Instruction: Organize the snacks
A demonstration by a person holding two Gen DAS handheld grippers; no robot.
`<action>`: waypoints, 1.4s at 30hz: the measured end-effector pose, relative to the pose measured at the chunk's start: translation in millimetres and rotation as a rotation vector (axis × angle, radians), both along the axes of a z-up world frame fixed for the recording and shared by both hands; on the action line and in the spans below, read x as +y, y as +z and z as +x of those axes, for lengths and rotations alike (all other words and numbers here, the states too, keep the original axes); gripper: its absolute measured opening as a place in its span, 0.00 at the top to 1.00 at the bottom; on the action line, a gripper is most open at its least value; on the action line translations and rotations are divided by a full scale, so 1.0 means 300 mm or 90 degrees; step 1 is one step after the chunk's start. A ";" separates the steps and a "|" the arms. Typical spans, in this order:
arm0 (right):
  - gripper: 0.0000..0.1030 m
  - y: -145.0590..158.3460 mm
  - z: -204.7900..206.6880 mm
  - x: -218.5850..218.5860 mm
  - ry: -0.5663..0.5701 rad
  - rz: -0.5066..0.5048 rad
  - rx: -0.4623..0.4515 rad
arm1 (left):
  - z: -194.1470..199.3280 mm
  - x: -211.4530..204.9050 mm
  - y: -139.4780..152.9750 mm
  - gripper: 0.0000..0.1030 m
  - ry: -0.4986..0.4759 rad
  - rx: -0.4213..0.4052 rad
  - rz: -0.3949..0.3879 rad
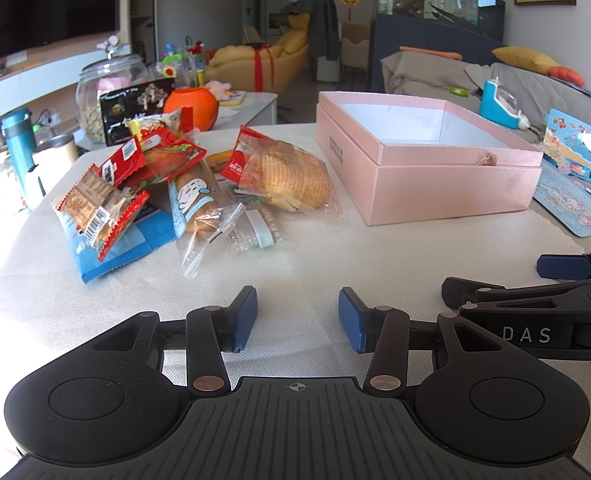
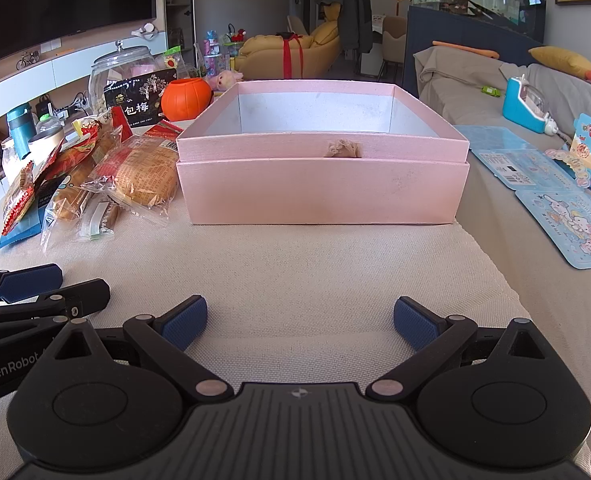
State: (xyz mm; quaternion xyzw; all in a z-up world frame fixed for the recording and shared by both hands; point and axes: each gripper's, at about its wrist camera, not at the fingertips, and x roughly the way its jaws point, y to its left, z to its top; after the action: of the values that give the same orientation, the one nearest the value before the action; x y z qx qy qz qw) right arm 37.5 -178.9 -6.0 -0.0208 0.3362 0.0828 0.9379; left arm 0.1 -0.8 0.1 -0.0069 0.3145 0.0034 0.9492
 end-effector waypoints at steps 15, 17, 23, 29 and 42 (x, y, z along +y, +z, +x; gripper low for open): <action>0.00 -0.003 0.015 0.001 0.007 0.006 0.005 | 0.000 0.000 0.000 0.51 0.000 0.000 0.001; 0.00 0.002 0.016 -0.004 0.021 0.003 0.014 | 0.000 0.000 0.000 0.51 0.000 0.000 -0.001; 0.00 0.031 0.079 0.002 0.050 -0.015 0.095 | 0.001 0.000 0.004 0.52 -0.014 0.000 0.007; 0.06 0.048 0.135 0.060 0.078 -0.034 0.109 | 0.029 0.116 0.063 0.51 -0.039 -0.010 -0.035; 0.15 0.100 0.391 0.308 0.158 0.169 0.092 | 0.008 0.391 0.140 0.53 0.048 -0.034 -0.099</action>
State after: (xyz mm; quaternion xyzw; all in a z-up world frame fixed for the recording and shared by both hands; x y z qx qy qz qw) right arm 154.9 -86.5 24.1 0.0681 0.3839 0.2430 0.8882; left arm 2.4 116.5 42.1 -0.0926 0.2883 0.0143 0.9530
